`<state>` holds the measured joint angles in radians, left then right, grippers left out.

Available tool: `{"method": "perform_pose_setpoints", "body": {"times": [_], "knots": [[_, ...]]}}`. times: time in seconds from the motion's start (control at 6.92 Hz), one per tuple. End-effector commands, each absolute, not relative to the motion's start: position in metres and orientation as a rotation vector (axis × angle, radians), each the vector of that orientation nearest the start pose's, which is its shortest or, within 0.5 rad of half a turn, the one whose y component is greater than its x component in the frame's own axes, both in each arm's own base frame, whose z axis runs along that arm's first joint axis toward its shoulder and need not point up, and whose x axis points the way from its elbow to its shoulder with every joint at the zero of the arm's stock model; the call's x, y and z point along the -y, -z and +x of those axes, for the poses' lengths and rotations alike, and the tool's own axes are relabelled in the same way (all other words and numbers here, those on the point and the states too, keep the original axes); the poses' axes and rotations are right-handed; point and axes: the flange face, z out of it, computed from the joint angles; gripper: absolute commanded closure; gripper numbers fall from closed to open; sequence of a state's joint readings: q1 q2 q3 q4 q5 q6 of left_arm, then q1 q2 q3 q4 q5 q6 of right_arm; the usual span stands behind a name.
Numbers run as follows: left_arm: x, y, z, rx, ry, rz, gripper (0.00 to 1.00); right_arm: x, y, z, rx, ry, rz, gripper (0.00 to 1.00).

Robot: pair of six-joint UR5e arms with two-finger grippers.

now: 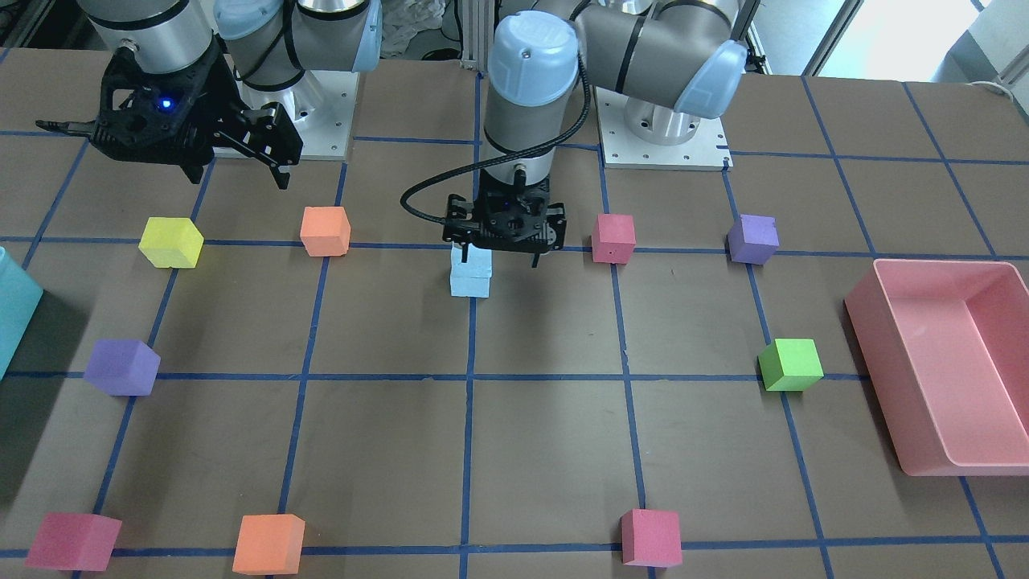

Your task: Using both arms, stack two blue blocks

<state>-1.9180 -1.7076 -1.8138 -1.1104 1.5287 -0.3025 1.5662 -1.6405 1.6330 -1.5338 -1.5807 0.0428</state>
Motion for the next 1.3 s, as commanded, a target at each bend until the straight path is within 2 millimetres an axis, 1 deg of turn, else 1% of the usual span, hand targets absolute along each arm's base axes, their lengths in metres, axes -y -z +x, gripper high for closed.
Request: {"method": "perform_pose_setpoints", "body": {"times": [0.0, 0.14, 0.29, 0.43, 0.58, 0.72, 1.01, 1.16], "knots": [[0.486, -0.407, -0.214, -3.184, 0.036, 0.138, 0.00, 0.460, -0.487, 0.130, -3.152, -0.046, 0.072, 0.00], [0.501, -0.433, -0.175, -3.184, -0.024, 0.093, 0.00, 0.460, -0.487, 0.130, -3.152, -0.043, 0.072, 0.00], [0.506, -0.466, -0.159, -3.173, -0.043, 0.159, 0.00, 0.460, -0.486, 0.130, -3.152, -0.046, 0.072, 0.00], [0.511, -0.496, -0.145, -3.170, -0.020, 0.163, 0.00, 0.460, -0.487, 0.130, -3.153, -0.043, 0.070, 0.00], [0.512, -0.496, -0.137, -3.165, -0.039, 0.184, 0.00, 0.460, -0.487, 0.130, -3.152, -0.043, 0.072, 0.00], [0.515, -0.498, -0.130, -3.163, -0.016, 0.235, 0.00, 0.460, -0.487, 0.130, -3.152, -0.043, 0.070, 0.00], [0.515, -0.504, -0.129, -3.159, 0.006, 0.235, 0.00, 0.460, -0.487, 0.131, -3.152, -0.043, 0.070, 0.00], [0.507, -0.505, -0.133, -3.158, 0.004, 0.247, 0.00, 0.460, -0.486, 0.130, -3.153, -0.046, 0.072, 0.00]]}}
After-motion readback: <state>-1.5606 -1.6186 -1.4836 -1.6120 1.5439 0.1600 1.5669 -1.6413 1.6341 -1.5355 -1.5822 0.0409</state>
